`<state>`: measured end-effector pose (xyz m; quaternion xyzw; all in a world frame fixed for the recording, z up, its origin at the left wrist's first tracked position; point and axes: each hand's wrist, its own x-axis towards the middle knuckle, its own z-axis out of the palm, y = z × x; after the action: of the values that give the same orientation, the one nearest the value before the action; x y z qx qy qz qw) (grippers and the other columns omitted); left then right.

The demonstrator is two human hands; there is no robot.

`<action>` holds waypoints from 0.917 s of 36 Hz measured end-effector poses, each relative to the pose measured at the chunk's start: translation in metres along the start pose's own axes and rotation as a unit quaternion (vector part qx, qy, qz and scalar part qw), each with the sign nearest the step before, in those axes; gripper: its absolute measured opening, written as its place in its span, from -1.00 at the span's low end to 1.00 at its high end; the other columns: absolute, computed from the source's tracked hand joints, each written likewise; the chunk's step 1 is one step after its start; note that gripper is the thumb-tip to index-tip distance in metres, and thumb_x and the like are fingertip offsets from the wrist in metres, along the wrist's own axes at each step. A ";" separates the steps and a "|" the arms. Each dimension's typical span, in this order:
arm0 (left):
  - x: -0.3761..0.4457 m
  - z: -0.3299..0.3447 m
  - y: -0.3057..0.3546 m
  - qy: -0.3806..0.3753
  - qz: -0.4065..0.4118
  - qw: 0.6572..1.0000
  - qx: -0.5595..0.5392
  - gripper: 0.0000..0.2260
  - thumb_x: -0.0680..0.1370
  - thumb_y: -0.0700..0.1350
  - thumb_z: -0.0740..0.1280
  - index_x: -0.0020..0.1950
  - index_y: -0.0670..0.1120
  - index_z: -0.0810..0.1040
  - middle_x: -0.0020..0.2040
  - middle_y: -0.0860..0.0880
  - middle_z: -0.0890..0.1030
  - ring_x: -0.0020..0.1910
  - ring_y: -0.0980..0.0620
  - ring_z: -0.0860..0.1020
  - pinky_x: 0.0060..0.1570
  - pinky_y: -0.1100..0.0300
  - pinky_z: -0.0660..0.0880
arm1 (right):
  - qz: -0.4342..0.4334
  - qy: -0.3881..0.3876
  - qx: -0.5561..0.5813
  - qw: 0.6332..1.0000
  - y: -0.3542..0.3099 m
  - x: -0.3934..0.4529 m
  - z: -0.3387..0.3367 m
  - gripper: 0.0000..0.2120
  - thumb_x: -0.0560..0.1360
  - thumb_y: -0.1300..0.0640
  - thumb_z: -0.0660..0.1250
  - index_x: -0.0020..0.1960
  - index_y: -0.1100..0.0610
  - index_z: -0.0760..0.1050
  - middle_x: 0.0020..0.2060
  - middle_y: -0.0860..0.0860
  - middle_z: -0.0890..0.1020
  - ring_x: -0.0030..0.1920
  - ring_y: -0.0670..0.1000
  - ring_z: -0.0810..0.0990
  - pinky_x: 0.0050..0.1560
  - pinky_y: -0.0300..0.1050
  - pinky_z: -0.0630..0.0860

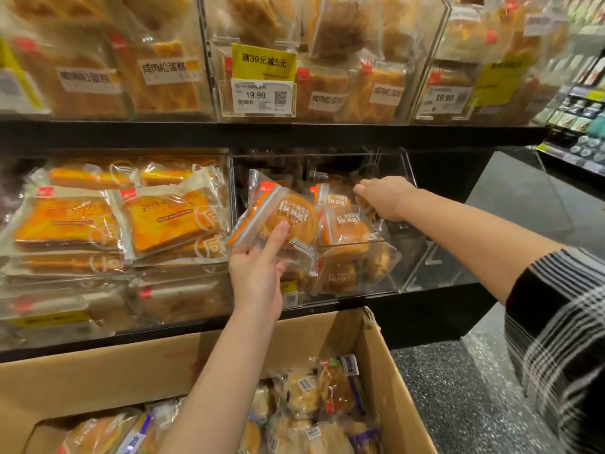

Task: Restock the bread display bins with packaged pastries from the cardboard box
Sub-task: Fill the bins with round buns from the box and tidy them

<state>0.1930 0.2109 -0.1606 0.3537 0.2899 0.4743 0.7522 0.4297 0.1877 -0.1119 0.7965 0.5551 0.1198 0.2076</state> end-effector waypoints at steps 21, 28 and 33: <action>-0.030 0.016 -0.006 -0.188 0.284 0.911 0.230 -0.48 0.32 -0.32 0.55 0.12 0.07 0.44 0.08 0.19 0.51 0.13 0.29 0.50 0.03 0.36 0.51 | 0.145 -0.289 0.704 0.632 -0.015 -0.088 -0.123 -0.28 0.40 -0.37 0.24 0.25 0.21 0.43 0.04 0.29 0.64 -0.02 0.24 0.68 -0.10 0.07 0.66; -0.032 0.018 -0.005 -0.268 0.303 0.838 0.367 -0.38 0.43 -0.15 0.50 0.34 0.21 0.26 0.35 0.28 0.31 0.42 0.23 0.26 0.43 0.27 0.22 | 0.129 -0.273 0.641 0.706 0.001 -0.100 -0.126 -0.68 0.47 0.21 0.36 0.22 0.20 0.48 0.02 0.17 0.63 -0.10 0.12 0.69 -0.20 -0.02 0.64; -0.019 0.008 -0.015 -0.178 0.273 0.692 0.644 -0.36 0.54 0.06 0.33 0.54 0.04 0.11 0.58 0.05 0.04 0.55 0.08 -0.11 0.41 0.01 -0.39 | 0.239 -0.054 0.483 0.841 0.017 -0.094 -0.114 -0.57 0.43 0.29 0.44 0.26 0.14 0.43 -0.12 0.09 0.51 -0.17 0.12 0.60 -0.25 -0.01 0.63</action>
<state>0.1994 0.1867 -0.1656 0.8929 0.2759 0.2838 0.2145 0.3624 0.1172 0.0012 0.9090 0.3229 -0.1611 -0.2087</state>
